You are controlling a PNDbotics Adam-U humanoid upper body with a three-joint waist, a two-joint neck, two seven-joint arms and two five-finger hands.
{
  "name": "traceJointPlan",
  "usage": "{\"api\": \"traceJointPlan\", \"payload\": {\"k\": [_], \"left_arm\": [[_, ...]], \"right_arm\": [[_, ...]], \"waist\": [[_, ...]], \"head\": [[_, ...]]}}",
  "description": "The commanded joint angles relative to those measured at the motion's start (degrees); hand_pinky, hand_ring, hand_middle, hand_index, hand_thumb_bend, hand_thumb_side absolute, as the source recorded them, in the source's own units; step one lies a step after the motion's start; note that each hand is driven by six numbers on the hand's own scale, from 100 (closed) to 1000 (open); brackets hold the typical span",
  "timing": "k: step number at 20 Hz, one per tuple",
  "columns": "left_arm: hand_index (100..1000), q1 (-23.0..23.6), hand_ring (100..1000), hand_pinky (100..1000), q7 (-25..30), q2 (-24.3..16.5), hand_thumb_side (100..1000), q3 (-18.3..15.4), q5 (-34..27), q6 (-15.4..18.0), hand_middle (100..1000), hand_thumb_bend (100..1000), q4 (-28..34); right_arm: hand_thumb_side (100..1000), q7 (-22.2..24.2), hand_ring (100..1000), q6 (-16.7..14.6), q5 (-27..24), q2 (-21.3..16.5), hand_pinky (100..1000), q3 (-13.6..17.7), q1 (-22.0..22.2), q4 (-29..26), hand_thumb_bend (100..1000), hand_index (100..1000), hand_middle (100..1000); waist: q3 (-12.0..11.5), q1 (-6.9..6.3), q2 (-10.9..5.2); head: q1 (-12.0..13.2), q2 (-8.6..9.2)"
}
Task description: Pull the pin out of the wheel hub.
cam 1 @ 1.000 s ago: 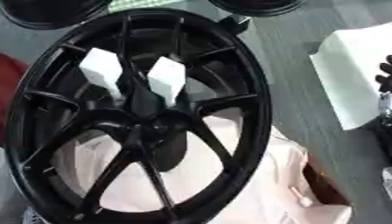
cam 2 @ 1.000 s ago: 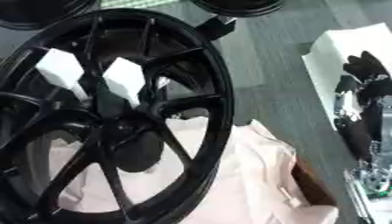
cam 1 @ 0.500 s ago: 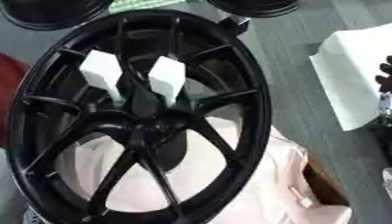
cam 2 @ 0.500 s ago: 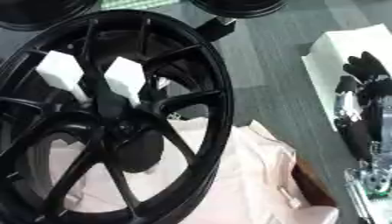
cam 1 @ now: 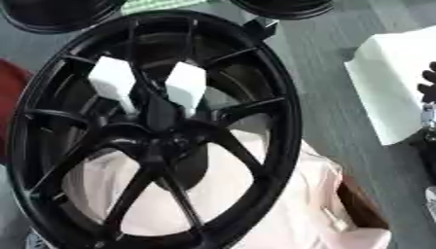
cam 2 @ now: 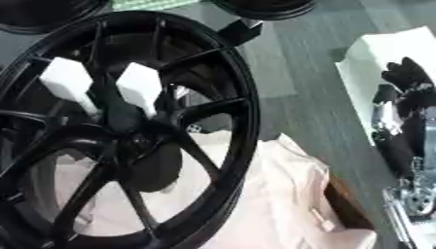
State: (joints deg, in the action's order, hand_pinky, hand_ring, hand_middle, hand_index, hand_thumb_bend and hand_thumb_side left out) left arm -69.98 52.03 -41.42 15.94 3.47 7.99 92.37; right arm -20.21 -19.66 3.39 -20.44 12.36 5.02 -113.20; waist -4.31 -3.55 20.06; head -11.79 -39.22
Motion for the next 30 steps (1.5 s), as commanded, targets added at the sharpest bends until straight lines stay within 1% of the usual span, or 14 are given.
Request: {"api": "traceJointPlan", "payload": {"k": [1,7,12,16,18,19,20,22,24,28,30], "left_arm": [[899,-0.5,855,878,-0.1,-2.3,717,2.2,1.3,-0.5,792,100,2.2],[907,-0.4,873,882,-0.1,-3.3,736,7.8,4.3,-2.3,793,100,3.2],[897,-0.8,892,890,-0.1,-3.6,739,12.2,7.8,-3.8,807,188,2.7],[903,-1.1,894,892,-0.1,-3.2,758,14.5,9.7,-4.8,811,211,1.3],[913,-1.1,896,893,-0.1,-2.9,796,15.6,9.3,-4.9,817,220,0.7],[915,-1.1,898,897,-0.1,-2.9,816,16.0,8.8,-4.8,820,258,0.6],[919,-1.1,901,902,-0.1,-2.8,857,16.4,8.5,-4.5,823,306,0.5],[914,-1.1,898,908,-0.1,-2.8,877,16.8,8.3,-3.5,824,391,0.4],[910,-1.2,887,909,-0.1,-2.9,835,17.0,10.1,-2.5,809,451,0.0],[932,-1.2,888,919,-0.1,-2.6,781,17.2,15.1,-0.5,802,528,-1.8],[932,-1.2,888,918,-0.1,-2.5,762,17.3,17.4,0.4,800,545,-2.7]], "right_arm": [[559,-0.1,853,-0.1,-0.2,-1.1,818,0.4,-0.3,-1.4,100,915,812],[559,0.0,853,-0.1,-0.3,-1.2,818,0.4,-0.3,-1.4,100,916,812],[560,0.1,853,-0.1,-0.4,-1.2,817,0.3,-0.4,-1.4,100,916,811],[561,0.2,853,0.0,-0.4,-1.2,818,0.2,-0.5,-1.4,100,916,811],[561,0.2,853,0.1,-0.5,-1.2,818,0.2,-0.6,-1.4,100,916,811],[561,0.2,853,0.1,-0.5,-1.1,817,0.2,-0.6,-1.4,100,916,811],[561,0.3,853,0.2,-0.5,-1.1,817,0.2,-0.6,-1.4,100,916,811],[561,0.3,852,0.2,-0.5,-1.0,817,0.1,-0.6,-1.4,100,916,811],[562,0.4,852,0.3,-0.5,-1.0,817,0.1,-0.7,-1.4,100,916,810],[562,0.6,852,0.3,-0.6,-0.9,817,0.0,-0.8,-1.4,100,916,810],[562,0.6,852,0.4,-0.6,-0.9,817,0.0,-0.8,-1.4,100,916,810]], "waist": [[0.1,0.09,-1.36],[0.2,-0.06,-1.4],[0.3,-0.14,-1.34],[0.4,-0.23,-1.3],[0.5,-0.26,-1.27],[0.5,-0.28,-1.25],[0.5,-0.3,-1.23],[0.5,-0.35,-1.19],[0.5,-0.38,-1.16],[0.6,-0.37,-1.11],[0.6,-0.36,-1.12]], "head": [[-0.2,0.23],[-0.1,0.5],[0.1,0.62],[0.2,0.71],[0.3,0.73],[0.3,0.73],[0.3,0.71],[0.4,0.65],[0.4,0.6],[0.5,0.6],[0.6,0.63]]}}
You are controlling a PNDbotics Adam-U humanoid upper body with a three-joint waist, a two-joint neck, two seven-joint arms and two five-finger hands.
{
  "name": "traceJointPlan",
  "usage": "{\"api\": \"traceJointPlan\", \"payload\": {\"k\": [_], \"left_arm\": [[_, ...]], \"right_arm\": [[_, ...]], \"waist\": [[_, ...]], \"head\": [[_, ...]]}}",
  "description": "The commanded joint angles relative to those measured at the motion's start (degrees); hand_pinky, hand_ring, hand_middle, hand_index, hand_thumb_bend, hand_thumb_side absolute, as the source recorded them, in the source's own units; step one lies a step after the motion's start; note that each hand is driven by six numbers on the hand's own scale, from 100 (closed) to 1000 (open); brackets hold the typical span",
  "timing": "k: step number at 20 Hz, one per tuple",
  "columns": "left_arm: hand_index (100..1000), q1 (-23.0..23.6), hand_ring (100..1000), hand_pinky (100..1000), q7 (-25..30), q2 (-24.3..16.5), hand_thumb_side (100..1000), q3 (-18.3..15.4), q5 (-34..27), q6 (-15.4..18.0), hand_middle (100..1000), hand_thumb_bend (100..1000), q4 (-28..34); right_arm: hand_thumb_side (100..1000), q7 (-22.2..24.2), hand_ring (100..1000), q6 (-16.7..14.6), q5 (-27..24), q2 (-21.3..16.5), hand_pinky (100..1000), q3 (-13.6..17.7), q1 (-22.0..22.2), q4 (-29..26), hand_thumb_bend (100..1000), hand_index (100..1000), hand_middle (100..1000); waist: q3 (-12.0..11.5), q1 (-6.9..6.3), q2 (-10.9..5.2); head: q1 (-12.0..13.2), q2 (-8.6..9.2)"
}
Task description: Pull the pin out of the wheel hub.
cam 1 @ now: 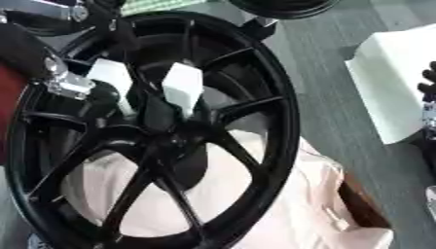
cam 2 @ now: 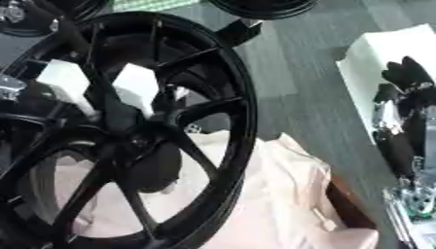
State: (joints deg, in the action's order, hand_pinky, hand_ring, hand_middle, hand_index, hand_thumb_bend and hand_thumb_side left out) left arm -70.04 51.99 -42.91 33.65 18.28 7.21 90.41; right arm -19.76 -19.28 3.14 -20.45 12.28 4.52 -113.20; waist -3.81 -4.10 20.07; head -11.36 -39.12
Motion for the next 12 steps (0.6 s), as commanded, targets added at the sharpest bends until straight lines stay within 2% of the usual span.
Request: {"api": "traceJointPlan", "payload": {"k": [1,6,12], "left_arm": [[935,-1.1,888,917,0.0,-0.9,754,-0.5,3.4,1.6,800,542,-1.1],[950,-0.7,884,912,0.0,-0.6,696,-0.4,4.9,3.1,794,503,-2.6],[946,-0.3,879,903,0.0,-0.3,697,-0.6,5.0,3.0,784,467,-3.9]], "right_arm": [[562,0.2,852,0.0,-0.3,-0.8,817,0.0,-0.3,-1.4,100,916,810],[563,0.3,852,0.1,-0.3,-0.6,817,0.0,-0.3,-1.4,100,914,810],[561,0.6,852,0.3,-0.3,-0.4,817,-0.2,-0.5,-1.4,100,913,810]], "waist": [[0.1,0.19,-1.12],[0.3,0.22,-1.05],[0.4,0.29,-0.89]], "head": [[0.2,0.54],[0.4,0.6],[0.5,0.68]]}}
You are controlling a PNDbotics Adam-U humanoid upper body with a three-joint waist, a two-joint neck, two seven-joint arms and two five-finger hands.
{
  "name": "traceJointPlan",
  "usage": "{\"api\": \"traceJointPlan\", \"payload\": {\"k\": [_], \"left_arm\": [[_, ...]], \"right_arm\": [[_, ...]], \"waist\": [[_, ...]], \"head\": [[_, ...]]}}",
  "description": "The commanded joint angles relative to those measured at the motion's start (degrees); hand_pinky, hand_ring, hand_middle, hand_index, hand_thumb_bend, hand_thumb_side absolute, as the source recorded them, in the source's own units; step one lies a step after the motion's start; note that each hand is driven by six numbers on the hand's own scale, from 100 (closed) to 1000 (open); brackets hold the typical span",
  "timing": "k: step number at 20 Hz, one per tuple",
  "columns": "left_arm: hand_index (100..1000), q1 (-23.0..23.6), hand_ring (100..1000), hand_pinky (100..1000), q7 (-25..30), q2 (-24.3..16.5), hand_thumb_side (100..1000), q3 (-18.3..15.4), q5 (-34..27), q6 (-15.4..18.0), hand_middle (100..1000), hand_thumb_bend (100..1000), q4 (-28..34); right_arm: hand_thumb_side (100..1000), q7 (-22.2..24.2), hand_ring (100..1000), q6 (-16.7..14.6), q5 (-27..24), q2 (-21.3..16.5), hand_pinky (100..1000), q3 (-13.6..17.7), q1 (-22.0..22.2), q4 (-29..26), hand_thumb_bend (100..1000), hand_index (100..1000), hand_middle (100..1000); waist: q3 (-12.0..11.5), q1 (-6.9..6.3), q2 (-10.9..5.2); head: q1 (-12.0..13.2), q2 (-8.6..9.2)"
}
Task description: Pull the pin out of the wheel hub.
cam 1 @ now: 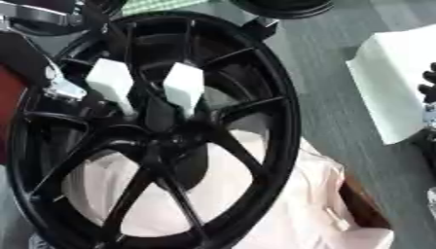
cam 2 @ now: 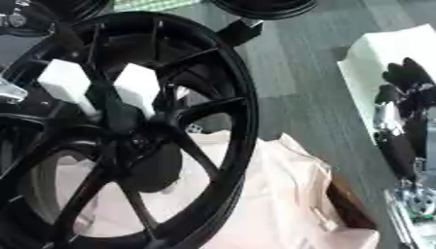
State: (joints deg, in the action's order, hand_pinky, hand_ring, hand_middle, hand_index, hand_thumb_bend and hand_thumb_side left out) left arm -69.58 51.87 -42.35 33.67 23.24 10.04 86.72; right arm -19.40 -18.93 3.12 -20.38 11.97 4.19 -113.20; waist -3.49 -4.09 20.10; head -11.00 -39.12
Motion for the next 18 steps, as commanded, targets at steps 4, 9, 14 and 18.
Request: {"api": "traceJointPlan", "payload": {"k": [4,9,14,18], "left_arm": [[932,-0.5,874,899,0.1,-0.5,711,-0.3,-0.2,0.3,773,458,-1.1],[911,-0.6,870,896,0.1,0.0,705,0.1,0.2,0.8,768,466,-2.5],[902,-0.6,869,891,0.1,0.6,679,0.4,0.9,1.8,767,437,-4.7],[885,-0.7,855,877,0.1,1.0,661,0.3,-0.2,2.2,745,355,-5.2]], "right_arm": [[561,0.3,852,-0.1,-0.2,-0.3,818,0.0,-0.2,-1.4,100,914,810],[562,0.4,852,0.0,-0.3,-0.2,818,-0.1,-0.5,-1.4,100,914,810],[562,0.4,852,0.2,-0.3,0.0,818,0.0,-0.6,-1.4,100,914,809],[563,0.3,853,0.2,-0.4,0.0,819,0.0,-0.7,-1.4,100,914,809]], "waist": [[0.4,0.33,-0.79],[0.6,0.21,-0.63],[0.8,0.12,-0.58],[0.9,0.09,-0.59]], "head": [[0.2,0.86],[0.1,1.34],[0.1,1.52],[0.1,1.53]]}}
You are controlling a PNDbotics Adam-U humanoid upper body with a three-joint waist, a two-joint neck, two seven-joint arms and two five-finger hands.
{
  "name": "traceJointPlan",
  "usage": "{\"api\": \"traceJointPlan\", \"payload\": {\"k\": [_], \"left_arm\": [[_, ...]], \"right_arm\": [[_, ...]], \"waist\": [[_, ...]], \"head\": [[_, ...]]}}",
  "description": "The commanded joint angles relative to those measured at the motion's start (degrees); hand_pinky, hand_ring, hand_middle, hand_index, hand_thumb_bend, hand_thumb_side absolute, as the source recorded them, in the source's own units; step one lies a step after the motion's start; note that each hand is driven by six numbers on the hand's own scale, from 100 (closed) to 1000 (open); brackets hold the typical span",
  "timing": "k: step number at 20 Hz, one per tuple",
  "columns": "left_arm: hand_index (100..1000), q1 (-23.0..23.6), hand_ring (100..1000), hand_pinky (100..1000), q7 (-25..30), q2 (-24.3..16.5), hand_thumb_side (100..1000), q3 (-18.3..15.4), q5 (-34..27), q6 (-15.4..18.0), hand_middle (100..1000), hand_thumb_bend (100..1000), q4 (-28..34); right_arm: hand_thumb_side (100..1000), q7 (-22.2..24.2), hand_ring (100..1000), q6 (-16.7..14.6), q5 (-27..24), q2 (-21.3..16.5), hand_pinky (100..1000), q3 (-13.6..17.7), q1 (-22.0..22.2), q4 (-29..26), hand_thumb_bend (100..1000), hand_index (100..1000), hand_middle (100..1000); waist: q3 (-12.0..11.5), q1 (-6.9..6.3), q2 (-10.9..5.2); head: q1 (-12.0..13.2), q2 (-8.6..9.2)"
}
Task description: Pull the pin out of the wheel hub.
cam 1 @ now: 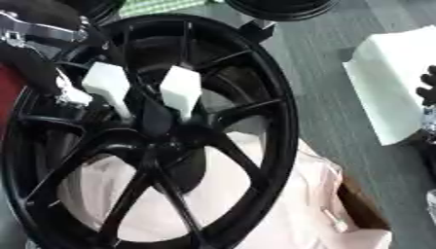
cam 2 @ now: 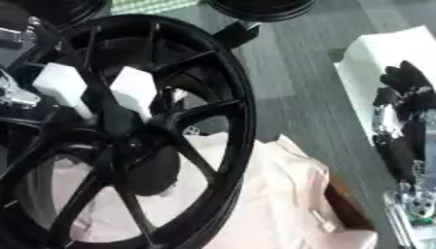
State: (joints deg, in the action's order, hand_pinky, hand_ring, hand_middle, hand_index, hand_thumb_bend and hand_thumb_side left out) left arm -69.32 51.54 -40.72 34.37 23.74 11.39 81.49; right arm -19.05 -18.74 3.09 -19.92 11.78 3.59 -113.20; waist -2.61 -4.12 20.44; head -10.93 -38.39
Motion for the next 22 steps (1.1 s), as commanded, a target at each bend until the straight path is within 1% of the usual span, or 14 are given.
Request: {"api": "traceJointPlan", "payload": {"k": [1,3,6,7,9,10,12,14,15,17,20,22], "left_arm": [[879,-1.0,850,875,0.4,-0.5,655,-0.5,-1.3,0.7,737,335,0.2],[860,-1.0,827,860,0.4,-0.4,643,-0.5,-2.9,0.5,708,287,0.7],[846,-1.0,807,845,0.4,-0.4,635,-0.5,-5.2,0.1,686,260,1.5],[828,-1.0,788,836,0.4,-0.4,633,-0.4,-5.9,0.0,650,242,1.7],[783,-1.0,731,812,0.4,-0.5,618,0.0,-6.5,-0.3,573,266,1.9],[792,-0.9,734,817,0.4,-0.6,618,0.2,-6.0,-0.4,584,291,2.0],[839,-0.8,753,826,0.4,-0.7,623,0.8,-4.4,-0.1,626,327,1.6],[853,-0.7,772,836,0.4,-0.8,602,0.8,-2.5,0.6,661,363,1.0],[859,-0.7,777,836,0.4,-0.8,607,0.7,-1.6,1.0,674,358,0.7],[853,-0.7,777,836,0.4,-0.6,584,0.6,-0.5,1.7,672,350,0.0],[820,-0.7,758,826,0.4,-0.3,526,0.2,-0.1,2.2,620,242,-0.4],[776,-0.7,734,816,0.4,-0.2,518,0.0,-0.9,2.0,572,187,-0.2]], "right_arm": [[563,0.0,853,0.1,-0.4,-0.5,819,0.2,-0.1,-1.4,100,914,809],[563,0.0,853,0.1,-0.5,-0.5,819,0.2,-0.2,-1.4,100,914,809],[563,0.0,853,0.0,-0.5,-0.6,820,0.3,-0.2,-1.4,100,914,809],[563,0.0,853,0.0,-0.5,-0.6,820,0.3,-0.2,-1.4,100,914,809],[563,0.0,853,0.0,-0.6,-0.6,820,0.3,-0.2,-1.4,100,914,808],[563,0.0,853,0.1,-0.5,-0.6,820,0.3,-0.2,-1.4,100,914,808],[563,0.0,853,0.1,-0.5,-0.5,820,0.3,-0.2,-1.4,100,914,808],[563,-0.1,853,0.1,-0.5,-0.5,820,0.4,-0.2,-1.4,100,914,808],[564,-0.1,853,0.1,-0.5,-0.5,820,0.4,-0.2,-1.4,100,914,808],[564,-0.1,853,0.1,-0.5,-0.4,820,0.4,-0.2,-1.4,100,914,808],[564,-0.1,854,0.2,-0.5,-0.3,820,0.4,-0.2,-1.4,100,914,808],[564,-0.2,854,0.2,-0.5,-0.3,821,0.4,-0.2,-1.4,100,914,808]], "waist": [[0.0,0.11,-0.93],[0.1,0.09,-0.95],[0.1,0.07,-0.97],[0.2,0.08,-0.97],[0.2,0.09,-0.98],[0.2,0.09,-0.97],[0.2,0.09,-0.97],[0.2,0.09,-0.96],[0.2,0.09,-0.96],[0.1,0.12,-0.96],[0.1,0.2,-0.95],[0.1,0.24,-0.96]], "head": [[0.0,0.79],[0.0,0.81],[0.0,0.93],[0.0,0.95],[0.0,0.95],[0.1,0.95],[0.1,0.92],[0.2,0.95],[0.2,0.96],[0.3,0.96],[0.3,1.01],[0.3,1.02]]}}
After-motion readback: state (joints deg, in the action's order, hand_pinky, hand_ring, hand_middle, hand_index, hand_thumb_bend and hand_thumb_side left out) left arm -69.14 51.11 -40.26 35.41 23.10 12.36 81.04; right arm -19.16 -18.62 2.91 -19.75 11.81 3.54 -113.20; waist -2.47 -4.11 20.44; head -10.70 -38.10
